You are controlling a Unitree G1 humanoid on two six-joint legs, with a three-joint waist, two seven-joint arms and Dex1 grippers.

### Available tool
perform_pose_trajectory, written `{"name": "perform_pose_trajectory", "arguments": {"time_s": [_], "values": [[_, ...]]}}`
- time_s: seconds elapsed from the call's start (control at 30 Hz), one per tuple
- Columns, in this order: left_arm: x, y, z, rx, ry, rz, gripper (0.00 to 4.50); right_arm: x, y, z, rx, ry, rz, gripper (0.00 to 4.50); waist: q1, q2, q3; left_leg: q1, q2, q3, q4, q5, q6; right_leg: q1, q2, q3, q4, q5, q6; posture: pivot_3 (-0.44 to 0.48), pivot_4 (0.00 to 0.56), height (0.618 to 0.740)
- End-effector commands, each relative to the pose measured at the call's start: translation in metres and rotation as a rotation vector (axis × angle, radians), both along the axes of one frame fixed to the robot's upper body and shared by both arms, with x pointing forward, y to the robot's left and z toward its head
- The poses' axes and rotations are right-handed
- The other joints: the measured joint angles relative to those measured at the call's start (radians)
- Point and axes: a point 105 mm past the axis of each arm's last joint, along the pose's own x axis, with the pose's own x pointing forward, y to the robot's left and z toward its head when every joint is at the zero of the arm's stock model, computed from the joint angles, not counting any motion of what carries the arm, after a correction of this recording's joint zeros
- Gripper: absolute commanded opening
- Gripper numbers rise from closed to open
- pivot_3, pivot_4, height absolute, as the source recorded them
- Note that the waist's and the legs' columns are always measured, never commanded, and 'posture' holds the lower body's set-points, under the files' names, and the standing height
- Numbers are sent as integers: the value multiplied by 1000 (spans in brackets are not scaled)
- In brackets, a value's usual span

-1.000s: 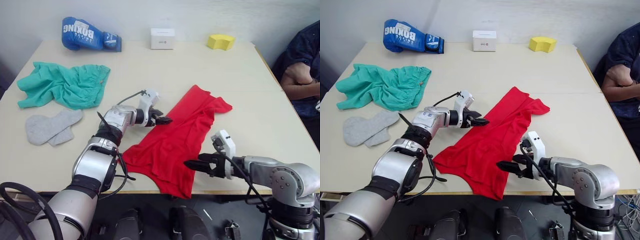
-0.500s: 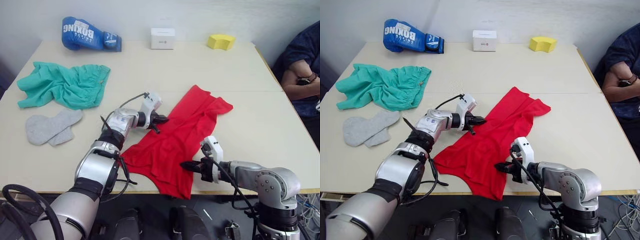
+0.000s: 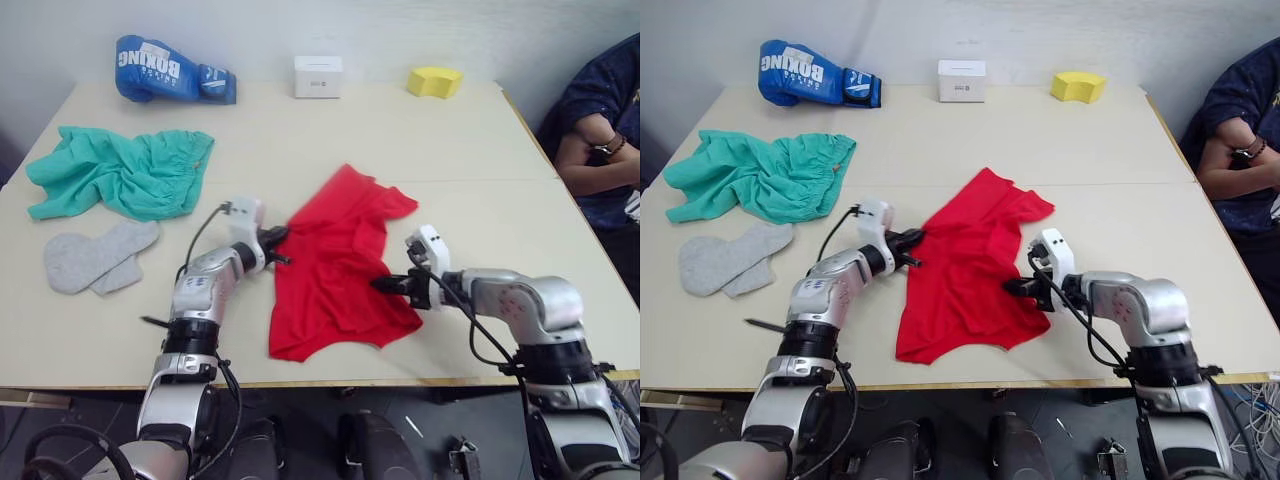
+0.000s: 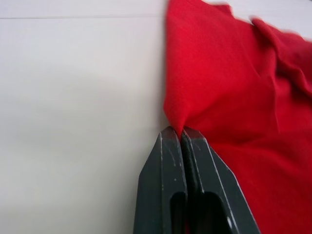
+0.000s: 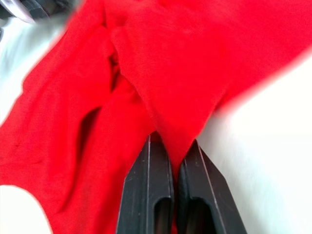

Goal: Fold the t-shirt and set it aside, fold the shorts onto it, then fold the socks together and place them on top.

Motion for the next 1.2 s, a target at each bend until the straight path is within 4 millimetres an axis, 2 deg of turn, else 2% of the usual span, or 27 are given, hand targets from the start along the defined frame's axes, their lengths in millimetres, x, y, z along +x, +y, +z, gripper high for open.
{"name": "perform_pose_trajectory", "arguments": {"time_s": [0.03,0.17,0.33,0.43,0.47,0.53,0.6,0.7,0.73,0.8,0.83,0.9,1.0,1.1,1.2], "values": [[-3,22,16,-66,-59,131,0,19,9,11,-13,-85,48,27,1,0,0,0,0,0,0,0,0,0,0,0,0,0,0,0,150,740],[-4,25,14,-55,-53,143,0,34,24,16,-5,-117,86,27,9,0,0,0,0,0,1,1,-2,0,0,0,0,0,1,0,150,740],[-3,24,13,57,-64,65,0,30,24,19,53,-23,95,27,16,0,0,-1,-1,1,1,1,-3,0,0,0,-1,0,1,0,150,740],[-5,30,14,149,-66,-6,0,20,17,27,93,-26,120,658,16,0,0,-1,-1,1,1,1,-2,0,-1,0,-1,0,1,0,150,740],[-8,32,14,184,-61,-39,434,17,13,28,81,-47,133,990,16,0,0,-1,-1,1,1,1,-3,0,-1,0,-1,0,0,0,150,740],[-17,45,11,360,-62,-85,987,11,0,30,23,-117,156,1743,16,0,0,-2,0,0,1,1,-3,-1,-1,0,-2,0,0,0,150,740],[-29,56,14,496,-92,-139,1613,8,-18,27,-48,-139,141,2435,12,0,0,-3,-1,1,-1,0,-3,-4,0,0,-2,0,0,0,150,740],[-50,73,19,648,-144,-226,2596,11,-49,36,-107,-251,108,3552,7,0,0,-4,0,5,-3,0,-4,-6,0,4,-3,0,0,0,150,740],[-61,76,19,706,-175,-288,2915,14,-60,41,-158,-370,120,3904,7,1,0,-4,1,6,-3,-1,-5,-7,0,4,-3,0,0,0,150,740],[-81,83,11,808,-175,-420,3550,14,-75,39,-376,-608,234,4500,7,1,0,-3,2,7,-2,-1,-5,-8,1,5,-3,0,0,0,150,740],[-86,86,9,868,-208,-468,3886,8,-79,32,-470,-693,341,4500,8,2,1,-3,1,8,-3,-1,-6,-8,1,5,-3,0,-1,0,150,740],[-94,88,8,963,-281,-560,4490,5,-83,26,-502,-776,412,4500,8,2,1,-1,1,10,-3,-2,-5,-7,1,6,-4,0,0,0,150,740],[-107,82,2,1088,-403,-742,4490,14,-85,24,-461,-850,365,4500,6,2,1,0,1,11,-3,-2,-5,-6,1,8,-4,0,0,0,150,740],[-113,72,-8,1182,-506,-877,4490,6,-80,6,-571,-971,545,4500,4,3,1,1,1,14,-2,-1,-3,-6,0,10,-3,2,0,0,150,740],[-114,56,-11,1215,-608,-950,4490,3,-67,-1,-613,-1089,669,4500,-2,3,1,2,1,15,-1,-2,-2,-5,0,12,-3,2,1,0,150,740]]}}
